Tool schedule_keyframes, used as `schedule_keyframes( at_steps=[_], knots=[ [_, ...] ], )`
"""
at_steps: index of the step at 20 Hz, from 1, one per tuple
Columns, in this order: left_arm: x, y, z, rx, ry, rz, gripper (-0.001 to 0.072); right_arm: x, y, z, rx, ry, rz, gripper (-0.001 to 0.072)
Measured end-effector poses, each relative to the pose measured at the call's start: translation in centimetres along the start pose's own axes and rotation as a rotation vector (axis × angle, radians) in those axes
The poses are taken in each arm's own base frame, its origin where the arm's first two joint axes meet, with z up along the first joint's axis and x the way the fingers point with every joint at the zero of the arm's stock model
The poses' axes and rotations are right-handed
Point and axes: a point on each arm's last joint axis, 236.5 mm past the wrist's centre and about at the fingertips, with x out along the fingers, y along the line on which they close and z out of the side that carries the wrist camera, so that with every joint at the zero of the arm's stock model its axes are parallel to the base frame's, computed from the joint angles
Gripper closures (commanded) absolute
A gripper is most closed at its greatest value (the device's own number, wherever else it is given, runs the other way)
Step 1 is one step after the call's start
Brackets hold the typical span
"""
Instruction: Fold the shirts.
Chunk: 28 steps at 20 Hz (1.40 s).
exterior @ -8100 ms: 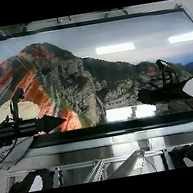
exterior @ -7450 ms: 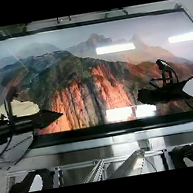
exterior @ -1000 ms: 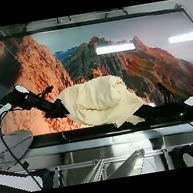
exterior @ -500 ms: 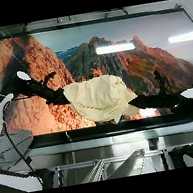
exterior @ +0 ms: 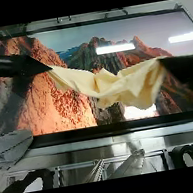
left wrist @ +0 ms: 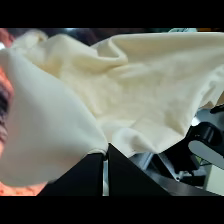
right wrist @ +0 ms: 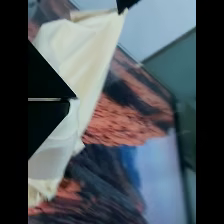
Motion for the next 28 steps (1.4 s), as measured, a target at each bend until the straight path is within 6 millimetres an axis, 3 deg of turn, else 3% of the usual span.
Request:
schedule_keyframes(
  at_steps=[2,4,6,8,11,15,16,17,19,21,23,25,27,28],
  knots=[
    [-3.9,-4.6,1.3,0.131,-0.114,0.045,0.0683,-3.1,1.8,3.7,-0.108,-0.118,-0.062,0.0688],
    [-7.7,-7.8,2.6,0.237,-0.249,0.129,0.0683,-4.9,2.3,6.2,-0.166,-0.198,-0.128,0.0688],
    [-10.5,-8.7,3.6,0.287,-0.353,0.218,0.0683,-5.1,1.4,7.5,-0.166,-0.222,-0.169,0.0689],
    [-11.8,-7.9,4.3,0.283,-0.391,0.264,0.0683,-3.5,-0.8,7.6,-0.119,-0.182,-0.169,0.0688],
    [-11.2,-3.3,5.4,0.197,-0.355,0.247,0.0683,0.8,-5.2,6.3,-0.023,-0.075,-0.117,0.0688],
    [-5.3,7.3,5.9,0.036,-0.207,0.153,0.0680,8.4,-13.3,1.8,0.110,0.072,-0.107,0.0686],
    [-3.3,10.3,5.7,-0.010,-0.175,0.133,0.0620,10.3,-15.4,0.2,0.143,0.103,-0.116,0.0611],
    [-1.2,13.5,5.5,-0.055,-0.149,0.118,0.0411,11.8,-17.4,-1.2,0.176,0.123,-0.131,0.0435],
    [2.1,19.7,4.6,-0.156,-0.108,0.101,0.0408,14.0,-21.4,-3.9,0.231,0.164,-0.171,0.0394],
    [3.9,24.6,3.9,-0.253,-0.090,0.088,0.0408,14.7,-24.0,-5.2,0.272,0.187,-0.186,0.0395],
    [4.0,28.4,3.1,-0.345,-0.081,0.082,0.0409,13.8,-26.2,-5.4,0.303,0.191,-0.202,0.0395],
    [3.1,30.3,1.8,-0.421,-0.052,0.056,0.0410,12.1,-27.2,-5.8,0.342,0.223,-0.195,0.0396],
    [1.8,31.0,0.0,-0.492,0.000,0.030,0.0413,9.9,-28.0,-7.2,0.388,0.294,-0.200,0.0488],
    [1.2,31.1,-0.9,-0.525,0.024,0.022,0.0413,8.8,-28.1,-8.3,0.416,0.344,-0.201,0.0485]
  ],
)
